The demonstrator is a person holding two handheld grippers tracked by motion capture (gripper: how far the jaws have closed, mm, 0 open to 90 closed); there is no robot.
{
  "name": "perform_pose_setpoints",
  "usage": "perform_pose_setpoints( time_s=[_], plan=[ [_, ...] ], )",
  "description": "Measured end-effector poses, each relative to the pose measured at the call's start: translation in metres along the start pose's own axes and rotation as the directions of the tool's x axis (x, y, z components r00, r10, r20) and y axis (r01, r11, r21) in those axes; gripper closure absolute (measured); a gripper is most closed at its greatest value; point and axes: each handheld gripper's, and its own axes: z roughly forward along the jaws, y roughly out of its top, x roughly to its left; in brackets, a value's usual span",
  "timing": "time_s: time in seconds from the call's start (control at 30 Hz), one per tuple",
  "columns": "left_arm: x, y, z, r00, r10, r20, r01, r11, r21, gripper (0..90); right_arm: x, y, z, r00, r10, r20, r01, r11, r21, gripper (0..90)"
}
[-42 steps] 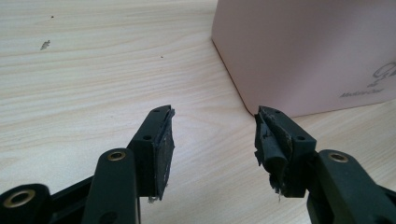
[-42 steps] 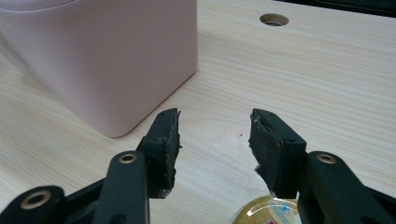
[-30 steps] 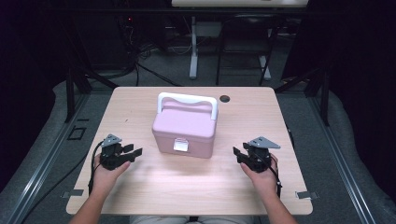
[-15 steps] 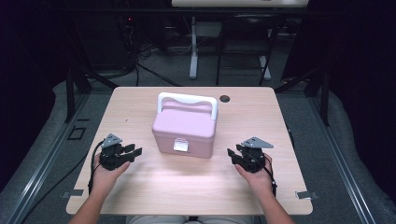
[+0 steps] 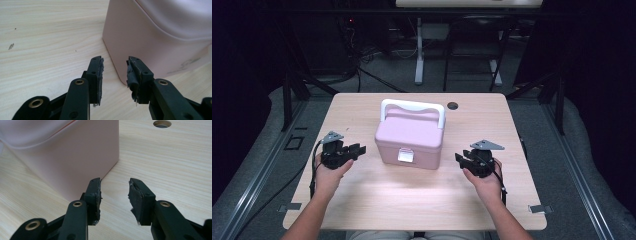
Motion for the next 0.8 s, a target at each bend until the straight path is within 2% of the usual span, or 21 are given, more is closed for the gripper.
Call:
perform_pose_setpoints(
  time_s=[0.1, 0.17, 0.23, 0.43, 0.5, 0.6, 0.73, 0.8],
  plan=[
    [0.000, 0.007, 0.010, 0.9998, -0.005, 0.019, 0.005, 1.0000, -0.005, 66.1, -0.002, 0.005, 0.009, 0.9993, 0.033, -0.017, -0.033, 0.999, 0.000, 63.7],
    [0.000, 0.008, 0.014, 0.9998, 0.002, 0.021, -0.002, 1.0000, 0.000, 66.9, -0.002, 0.006, 0.011, 0.9991, 0.038, -0.019, -0.038, 0.999, -0.003, 64.1],
    [-0.001, 0.009, 0.022, 0.9995, 0.002, 0.030, -0.002, 1.0000, 0.000, 67.6, -0.002, 0.007, 0.021, 0.9979, 0.060, -0.025, -0.060, 0.998, 0.007, 65.4],
    [-0.005, 0.010, 0.036, 0.9989, 0.016, 0.044, -0.016, 0.9999, 0.004, 69.7, 0.003, 0.009, 0.034, 0.9973, 0.066, -0.034, -0.066, 0.998, 0.007, 66.8],
    [-0.008, 0.010, 0.039, 0.9982, 0.016, 0.058, -0.016, 0.9999, 0.002, 70.2, 0.005, 0.010, 0.036, 0.9972, 0.065, -0.038, -0.065, 0.998, 0.002, 66.7],
    [-0.010, 0.010, 0.040, 0.9988, 0.020, 0.045, -0.020, 0.9998, 0.000, 73.6, 0.007, 0.011, 0.036, 0.9969, 0.066, -0.043, -0.066, 0.998, -0.002, 66.8],
    [-0.012, 0.009, 0.040, 0.9977, 0.009, 0.068, -0.009, 1.0000, -0.001, 76.8, 0.008, 0.011, 0.037, 0.9961, 0.073, -0.049, -0.075, 0.997, -0.031, 67.7],
    [-0.015, 0.008, 0.039, 0.9970, 0.021, 0.074, -0.022, 0.9998, 0.005, 76.9, 0.008, 0.010, 0.038, 0.9954, 0.080, -0.053, -0.082, 0.996, -0.036, 67.8]
  ],
)
